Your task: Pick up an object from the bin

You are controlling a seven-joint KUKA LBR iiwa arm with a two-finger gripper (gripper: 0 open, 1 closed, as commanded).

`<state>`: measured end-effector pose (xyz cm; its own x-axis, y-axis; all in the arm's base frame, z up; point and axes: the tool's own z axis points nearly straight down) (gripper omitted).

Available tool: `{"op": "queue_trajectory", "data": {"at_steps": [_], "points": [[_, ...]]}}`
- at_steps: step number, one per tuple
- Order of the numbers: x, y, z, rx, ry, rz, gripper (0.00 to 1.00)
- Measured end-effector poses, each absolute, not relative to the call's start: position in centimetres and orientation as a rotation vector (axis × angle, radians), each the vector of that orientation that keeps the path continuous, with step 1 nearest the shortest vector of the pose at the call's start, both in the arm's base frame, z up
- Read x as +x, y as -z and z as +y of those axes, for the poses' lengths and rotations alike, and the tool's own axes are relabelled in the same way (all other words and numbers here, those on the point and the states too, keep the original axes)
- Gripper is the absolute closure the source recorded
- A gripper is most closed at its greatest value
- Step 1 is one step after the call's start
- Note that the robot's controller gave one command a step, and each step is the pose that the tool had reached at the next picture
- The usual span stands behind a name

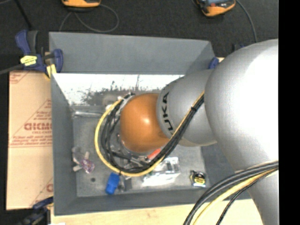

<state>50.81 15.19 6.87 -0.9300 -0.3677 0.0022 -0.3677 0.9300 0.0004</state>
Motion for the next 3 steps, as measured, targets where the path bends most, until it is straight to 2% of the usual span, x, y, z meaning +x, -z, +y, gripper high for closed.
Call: {"op": "queue_trajectory", "data": {"at_steps": [1,2,3], "points": [[47.5,-10.1,15.2,0.922,-0.001,-3.008,0.00],[47.4,-10.0,15.3,1.282,-0.001,-2.872,0.00],[48.2,-6.9,15.9,1.604,-0.001,-2.700,0.00]]}}
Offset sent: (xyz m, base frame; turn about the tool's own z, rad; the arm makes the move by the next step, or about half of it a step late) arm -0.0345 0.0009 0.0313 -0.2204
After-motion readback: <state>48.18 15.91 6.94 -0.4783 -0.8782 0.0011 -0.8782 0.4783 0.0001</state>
